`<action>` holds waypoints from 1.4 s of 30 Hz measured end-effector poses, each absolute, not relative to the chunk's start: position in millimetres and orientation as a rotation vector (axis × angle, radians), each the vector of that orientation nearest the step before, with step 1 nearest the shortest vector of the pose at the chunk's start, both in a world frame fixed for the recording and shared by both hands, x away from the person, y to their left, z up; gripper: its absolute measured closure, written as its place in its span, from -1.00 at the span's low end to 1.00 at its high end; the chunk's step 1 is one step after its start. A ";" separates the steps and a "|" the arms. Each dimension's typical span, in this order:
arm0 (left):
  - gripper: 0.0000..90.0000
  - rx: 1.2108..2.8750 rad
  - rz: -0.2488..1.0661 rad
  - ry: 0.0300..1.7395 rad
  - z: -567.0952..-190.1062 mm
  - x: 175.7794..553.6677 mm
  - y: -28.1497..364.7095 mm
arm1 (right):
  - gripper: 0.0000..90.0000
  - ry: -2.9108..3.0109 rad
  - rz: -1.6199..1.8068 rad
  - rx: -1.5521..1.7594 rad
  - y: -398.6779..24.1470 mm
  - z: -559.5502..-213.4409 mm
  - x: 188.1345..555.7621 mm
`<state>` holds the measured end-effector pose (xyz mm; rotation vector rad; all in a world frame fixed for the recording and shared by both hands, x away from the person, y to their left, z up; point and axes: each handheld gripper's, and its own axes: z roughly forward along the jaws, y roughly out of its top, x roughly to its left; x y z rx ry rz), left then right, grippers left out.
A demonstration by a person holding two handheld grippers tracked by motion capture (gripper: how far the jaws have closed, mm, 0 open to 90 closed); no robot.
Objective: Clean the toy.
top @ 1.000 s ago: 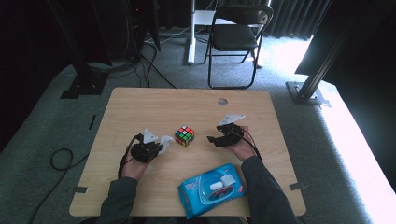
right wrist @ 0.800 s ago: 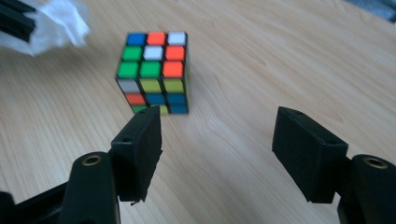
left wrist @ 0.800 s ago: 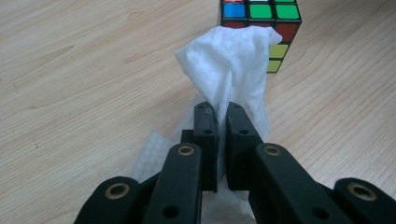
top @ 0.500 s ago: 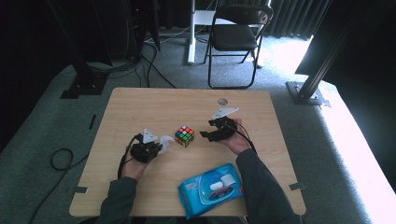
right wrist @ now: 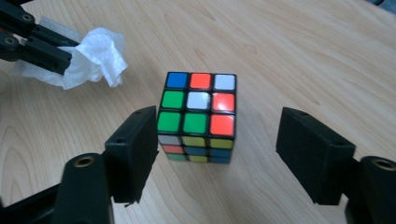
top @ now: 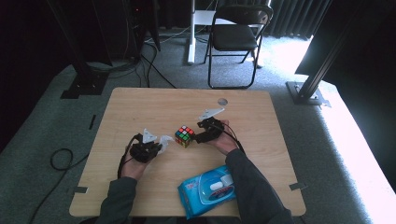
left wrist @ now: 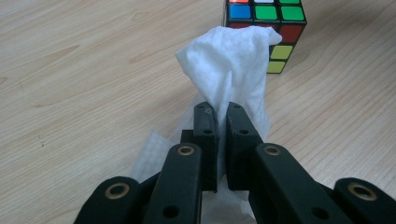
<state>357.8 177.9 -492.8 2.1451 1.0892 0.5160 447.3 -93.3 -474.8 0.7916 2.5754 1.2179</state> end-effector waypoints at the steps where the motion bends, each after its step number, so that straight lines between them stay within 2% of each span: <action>1: 0.89 2.145 0.515 1.090 -492.9 357.9 178.1 | -0.41 2.575 1.214 0.788 -90.6 -476.4 447.5; 18: 0.89 2.133 0.517 1.096 -490.7 357.6 182.4 | -0.56 2.629 1.128 0.792 -60.8 -508.9 453.9; 20: 0.89 2.133 0.517 1.096 -490.8 357.7 182.5 | -0.55 2.643 1.109 0.779 -57.5 -512.9 453.9; 24: 0.89 2.134 0.519 1.097 -491.8 357.8 181.7 | -0.37 2.645 1.089 0.791 -59.5 -516.4 455.7; 31: 0.89 2.137 0.513 1.095 -492.3 357.9 181.4 | -0.37 2.646 1.104 0.786 -59.4 -519.4 457.7; 36: 0.89 2.134 0.514 1.098 -492.4 357.8 181.7 | -0.25 2.641 1.081 0.751 -57.9 -520.0 456.0; 42: 0.89 2.130 0.515 1.101 -492.3 357.6 182.0 | -0.24 2.623 1.096 0.733 -60.1 -518.4 453.4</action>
